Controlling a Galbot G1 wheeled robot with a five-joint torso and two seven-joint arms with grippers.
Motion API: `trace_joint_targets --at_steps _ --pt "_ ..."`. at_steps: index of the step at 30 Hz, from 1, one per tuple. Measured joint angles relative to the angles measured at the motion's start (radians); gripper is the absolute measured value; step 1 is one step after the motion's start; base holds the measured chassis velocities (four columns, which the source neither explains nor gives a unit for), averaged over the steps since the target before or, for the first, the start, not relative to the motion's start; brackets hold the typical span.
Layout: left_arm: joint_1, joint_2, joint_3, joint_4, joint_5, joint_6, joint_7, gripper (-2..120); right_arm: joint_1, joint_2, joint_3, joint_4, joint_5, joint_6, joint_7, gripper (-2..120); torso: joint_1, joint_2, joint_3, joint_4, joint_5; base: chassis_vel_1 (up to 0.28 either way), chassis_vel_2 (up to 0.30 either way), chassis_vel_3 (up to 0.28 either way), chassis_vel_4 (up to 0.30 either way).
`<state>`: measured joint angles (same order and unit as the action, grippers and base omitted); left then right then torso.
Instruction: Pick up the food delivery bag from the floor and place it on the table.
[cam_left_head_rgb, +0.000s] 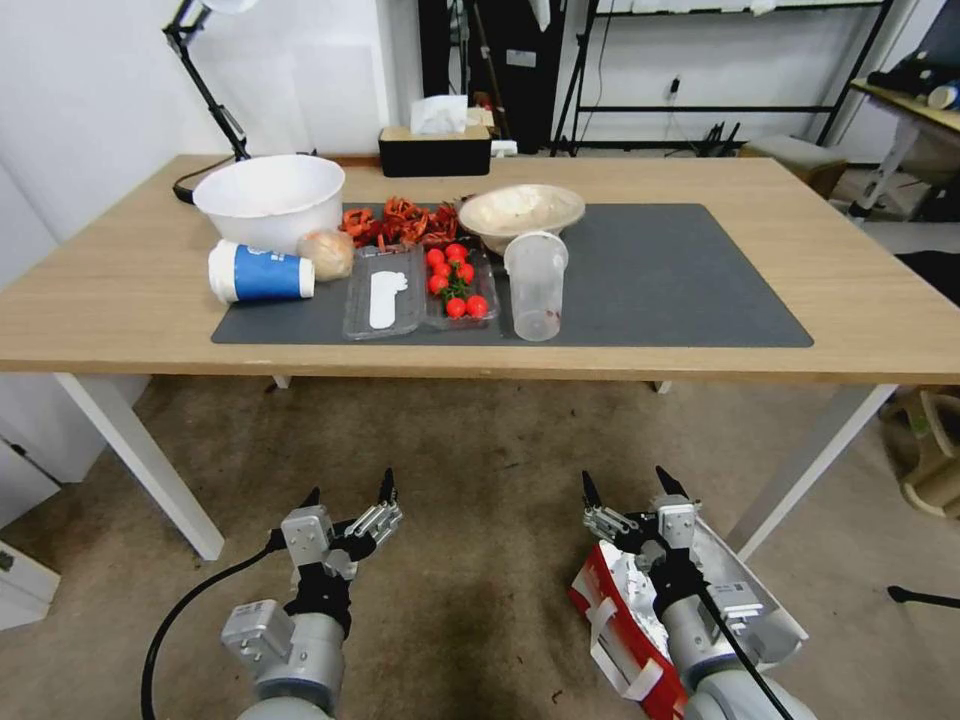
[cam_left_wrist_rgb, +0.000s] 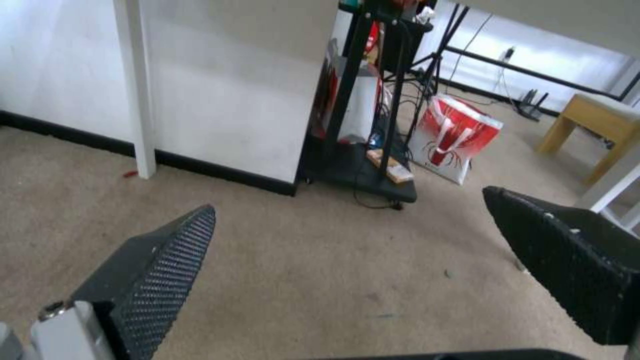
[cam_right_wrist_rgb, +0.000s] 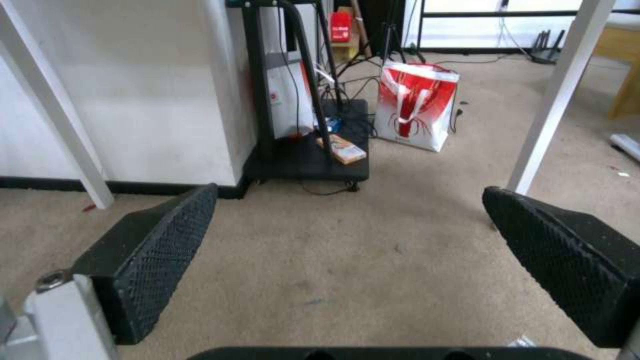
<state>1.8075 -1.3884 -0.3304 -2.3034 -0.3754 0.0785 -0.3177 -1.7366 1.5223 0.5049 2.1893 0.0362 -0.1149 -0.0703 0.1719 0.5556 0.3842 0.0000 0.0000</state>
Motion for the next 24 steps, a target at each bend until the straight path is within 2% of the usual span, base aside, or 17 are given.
trace_joint_targets --at_steps 14,15,24 --pt "0.000 0.002 0.000 0.004 0.012 0.008 0.010 100 0.002 -0.001 0.001 0.000 0.002 -0.001 -0.001 100 -0.020 -0.049 -0.030 0.0000 0.0000 0.000 0.000 0.000 0.000" --pt "0.000 0.004 0.001 0.005 0.013 0.013 0.014 100 0.002 -0.001 0.002 0.000 0.002 -0.001 -0.001 100 -0.025 -0.064 -0.039 0.0000 0.0001 0.000 0.000 0.000 0.000" --pt "0.000 0.006 0.001 0.008 0.019 0.018 0.019 100 0.003 -0.002 0.003 -0.002 0.003 -0.001 -0.002 100 -0.036 -0.098 -0.062 0.0000 0.0000 0.000 0.000 0.000 0.000"
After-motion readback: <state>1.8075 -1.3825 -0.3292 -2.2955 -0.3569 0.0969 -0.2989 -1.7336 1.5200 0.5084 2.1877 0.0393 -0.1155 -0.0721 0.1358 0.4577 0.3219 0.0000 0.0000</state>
